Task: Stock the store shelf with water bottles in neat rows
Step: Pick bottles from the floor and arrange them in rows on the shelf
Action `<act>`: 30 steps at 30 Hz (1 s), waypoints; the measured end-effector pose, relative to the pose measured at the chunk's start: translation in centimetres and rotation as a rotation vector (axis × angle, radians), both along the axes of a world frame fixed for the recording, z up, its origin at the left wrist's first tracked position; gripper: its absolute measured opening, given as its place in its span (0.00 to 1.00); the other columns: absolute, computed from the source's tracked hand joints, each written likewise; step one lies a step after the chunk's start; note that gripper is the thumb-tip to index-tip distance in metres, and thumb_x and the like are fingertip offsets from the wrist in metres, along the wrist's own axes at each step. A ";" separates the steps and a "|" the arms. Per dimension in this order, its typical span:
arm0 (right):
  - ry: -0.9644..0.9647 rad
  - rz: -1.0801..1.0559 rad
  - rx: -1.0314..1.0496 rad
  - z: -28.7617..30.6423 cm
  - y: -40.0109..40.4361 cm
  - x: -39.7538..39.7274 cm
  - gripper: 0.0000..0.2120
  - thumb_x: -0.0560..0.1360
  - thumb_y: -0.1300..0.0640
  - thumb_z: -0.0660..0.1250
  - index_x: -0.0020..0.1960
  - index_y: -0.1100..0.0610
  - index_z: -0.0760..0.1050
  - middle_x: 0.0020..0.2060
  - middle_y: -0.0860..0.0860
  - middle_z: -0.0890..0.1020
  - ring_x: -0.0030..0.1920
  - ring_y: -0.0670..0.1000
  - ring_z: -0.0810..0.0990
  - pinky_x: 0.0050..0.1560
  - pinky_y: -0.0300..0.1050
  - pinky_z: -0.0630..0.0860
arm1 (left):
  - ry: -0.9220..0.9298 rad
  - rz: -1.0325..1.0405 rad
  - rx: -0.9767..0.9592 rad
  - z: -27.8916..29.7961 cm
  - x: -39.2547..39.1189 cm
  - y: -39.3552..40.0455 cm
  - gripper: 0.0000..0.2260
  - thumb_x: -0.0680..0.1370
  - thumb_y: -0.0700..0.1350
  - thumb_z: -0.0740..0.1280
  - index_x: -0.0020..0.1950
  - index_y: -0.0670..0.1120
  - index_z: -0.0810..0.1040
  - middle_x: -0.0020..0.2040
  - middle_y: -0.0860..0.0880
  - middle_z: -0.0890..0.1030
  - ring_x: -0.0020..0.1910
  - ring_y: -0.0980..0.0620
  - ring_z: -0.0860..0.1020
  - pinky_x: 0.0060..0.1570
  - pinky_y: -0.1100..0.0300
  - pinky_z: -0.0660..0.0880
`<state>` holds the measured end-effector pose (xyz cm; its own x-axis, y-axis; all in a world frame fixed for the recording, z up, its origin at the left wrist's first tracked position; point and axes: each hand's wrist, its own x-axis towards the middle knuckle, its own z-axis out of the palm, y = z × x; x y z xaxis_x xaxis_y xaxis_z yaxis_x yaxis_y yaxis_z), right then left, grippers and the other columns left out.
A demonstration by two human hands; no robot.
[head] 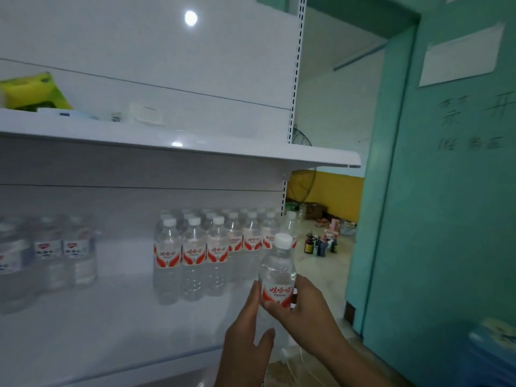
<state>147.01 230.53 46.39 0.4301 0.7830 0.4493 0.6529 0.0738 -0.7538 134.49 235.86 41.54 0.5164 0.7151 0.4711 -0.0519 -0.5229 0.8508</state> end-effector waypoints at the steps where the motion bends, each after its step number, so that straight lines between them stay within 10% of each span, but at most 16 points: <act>1: -0.003 0.003 0.008 0.0 0.7 0.3 0.17 0.68 0.46 0.77 0.53 0.44 0.76 0.45 0.41 0.83 0.45 0.36 0.81 0.42 0.33 0.77 | 0.003 0.017 -0.006 0.0 0.3 0.5 0.39 0.71 0.35 0.68 0.71 0.65 0.54 0.71 0.66 0.64 0.71 0.67 0.62 0.72 0.62 0.59; 10: -0.054 0.033 0.057 -1.5 10.5 2.8 0.14 0.67 0.53 0.79 0.42 0.43 0.74 0.37 0.40 0.81 0.39 0.33 0.80 0.35 0.28 0.73 | 0.252 0.083 0.045 0.0 1.0 8.8 0.35 0.75 0.46 0.71 0.76 0.53 0.56 0.71 0.62 0.60 0.69 0.66 0.60 0.57 0.85 0.52; 23: 0.110 -0.012 0.083 -4.7 23.1 6.6 0.17 0.71 0.54 0.76 0.56 0.54 0.76 0.49 0.51 0.83 0.48 0.47 0.81 0.51 0.44 0.78 | 0.882 0.097 0.022 -4.9 -0.4 14.4 0.35 0.78 0.58 0.63 0.78 0.48 0.50 0.78 0.50 0.52 0.76 0.54 0.52 0.72 0.63 0.48; 30: 0.055 0.006 0.179 -6.3 24.9 6.0 0.22 0.69 0.51 0.77 0.59 0.55 0.75 0.50 0.49 0.82 0.51 0.47 0.81 0.53 0.45 0.79 | 0.924 0.129 0.187 -6.4 -0.2 13.6 0.29 0.81 0.58 0.56 0.78 0.49 0.53 0.78 0.53 0.52 0.77 0.56 0.50 0.72 0.63 0.45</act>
<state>153.05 255.41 40.14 0.4535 0.6955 0.5574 0.6105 0.2132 -0.7628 134.30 249.49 35.18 0.6639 0.7473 0.0289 0.6672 -0.6094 0.4285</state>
